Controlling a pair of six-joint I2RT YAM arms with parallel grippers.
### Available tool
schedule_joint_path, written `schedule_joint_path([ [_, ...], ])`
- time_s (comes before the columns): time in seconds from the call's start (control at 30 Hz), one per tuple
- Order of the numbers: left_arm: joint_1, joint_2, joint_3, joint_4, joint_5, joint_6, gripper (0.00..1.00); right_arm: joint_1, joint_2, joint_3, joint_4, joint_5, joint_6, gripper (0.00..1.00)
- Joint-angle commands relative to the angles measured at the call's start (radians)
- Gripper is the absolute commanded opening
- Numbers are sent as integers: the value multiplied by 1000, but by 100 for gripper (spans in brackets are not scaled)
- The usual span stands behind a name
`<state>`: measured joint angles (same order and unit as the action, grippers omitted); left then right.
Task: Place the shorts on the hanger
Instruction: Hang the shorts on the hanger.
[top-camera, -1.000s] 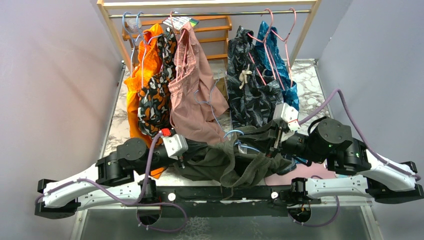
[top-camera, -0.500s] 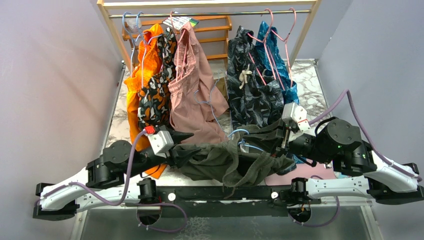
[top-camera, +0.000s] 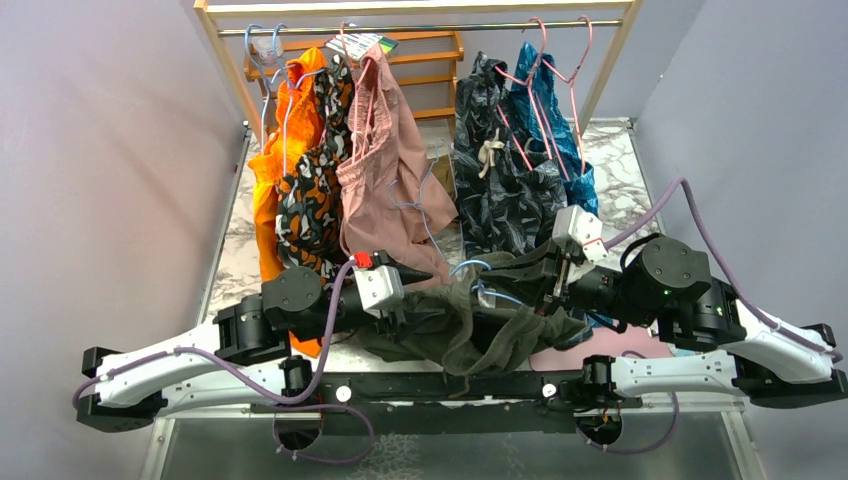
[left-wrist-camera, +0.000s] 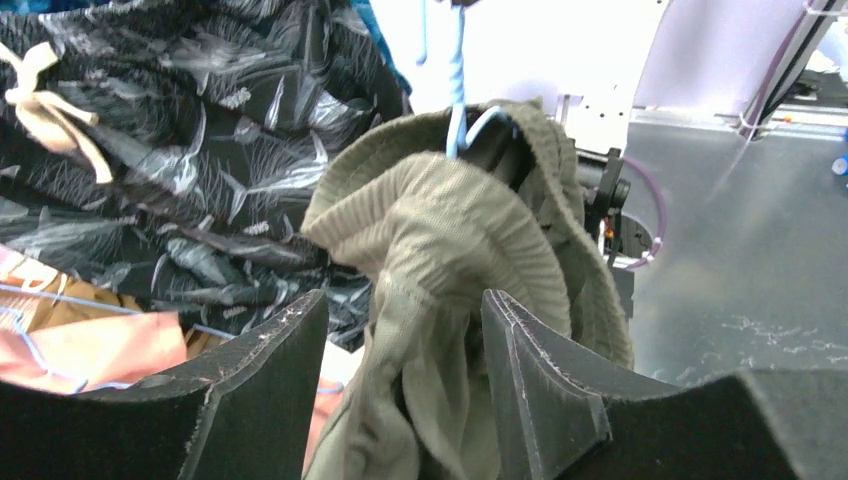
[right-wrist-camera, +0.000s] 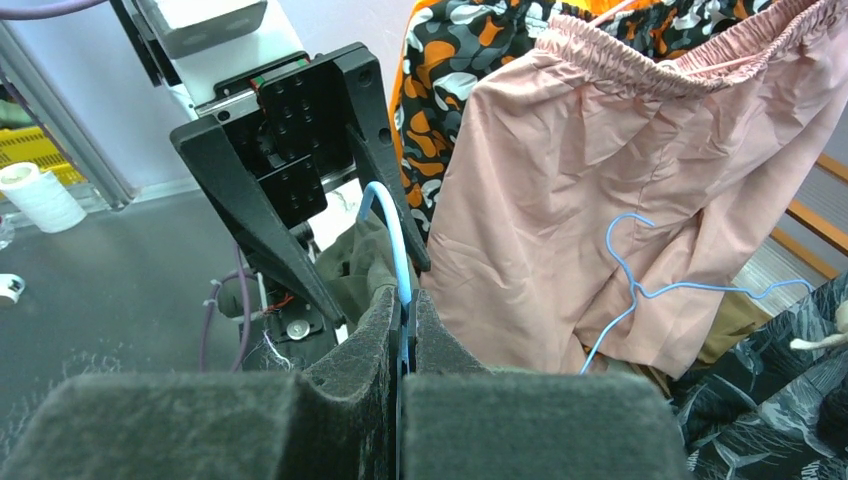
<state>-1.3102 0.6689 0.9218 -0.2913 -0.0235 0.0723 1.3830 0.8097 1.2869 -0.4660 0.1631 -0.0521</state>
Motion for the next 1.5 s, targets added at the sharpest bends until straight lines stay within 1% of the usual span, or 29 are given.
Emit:
schedule_joint_path([
  [0.0, 4, 43, 44, 124, 82, 39, 61, 4, 1, 0, 57, -39, 11, 1],
  [0.13, 3, 103, 66, 104, 78, 67, 59, 4, 8, 3, 58, -61, 9, 1],
  [0.17, 3, 115, 68, 94, 71, 72, 57, 5, 7, 4, 59, -66, 9, 1],
  [0.2, 2, 124, 69, 84, 66, 78, 52, 5, 6, 5, 59, -69, 8, 1],
  [0.23, 3, 129, 71, 76, 56, 80, 44, 4, 2, 6, 57, -70, 6, 1],
  [0.3, 3, 130, 67, 63, 29, 85, 21, 5, -3, 11, 51, -68, 6, 1],
  [0.33, 3, 120, 61, 59, 16, 85, 12, 4, -7, 13, 46, -65, 5, 1],
  [0.37, 3, 108, 52, 59, 2, 82, 8, 4, -11, 16, 42, -61, 5, 1],
  [0.5, 3, 32, 19, 52, -36, 53, 7, 4, -32, 26, 25, -38, -1, 1],
  [0.67, 3, -70, -1, 7, -87, 11, 8, 4, -57, 26, 20, -15, -6, 1],
  [0.77, 3, -111, -6, -6, -90, -8, 12, 4, -62, 24, 22, -11, -7, 1],
  [0.83, 3, -123, -9, -9, -87, -17, 17, 4, -57, 23, 26, -13, -8, 1],
  [0.97, 3, -118, -5, -15, -74, -19, 19, 4, -49, 21, 35, -17, -8, 1],
  [1.03, 3, -113, -5, -16, -60, -18, 14, 5, -46, 22, 36, -22, -7, 1],
  [1.13, 3, -108, -6, -16, -47, -15, 0, 4, -39, 20, 27, -35, -1, 1],
  [1.23, 3, -109, -2, -15, -18, -11, 0, 4, -32, 1, 18, -61, 13, 2],
  [1.27, 3, -108, 1, -14, -2, -11, 0, 4, -30, -8, 21, -80, 15, 10],
  [1.33, 3, -108, 5, -13, 34, -12, 0, 4, -17, -17, 15, -121, 16, 31],
  [1.4, 3, -110, 10, -11, 82, -15, 0, 4, 3, -18, 7, -159, 15, 49],
  [1.47, 3, -114, 13, -8, 122, -22, 0, 4, 22, -16, 11, -201, 13, 55],
])
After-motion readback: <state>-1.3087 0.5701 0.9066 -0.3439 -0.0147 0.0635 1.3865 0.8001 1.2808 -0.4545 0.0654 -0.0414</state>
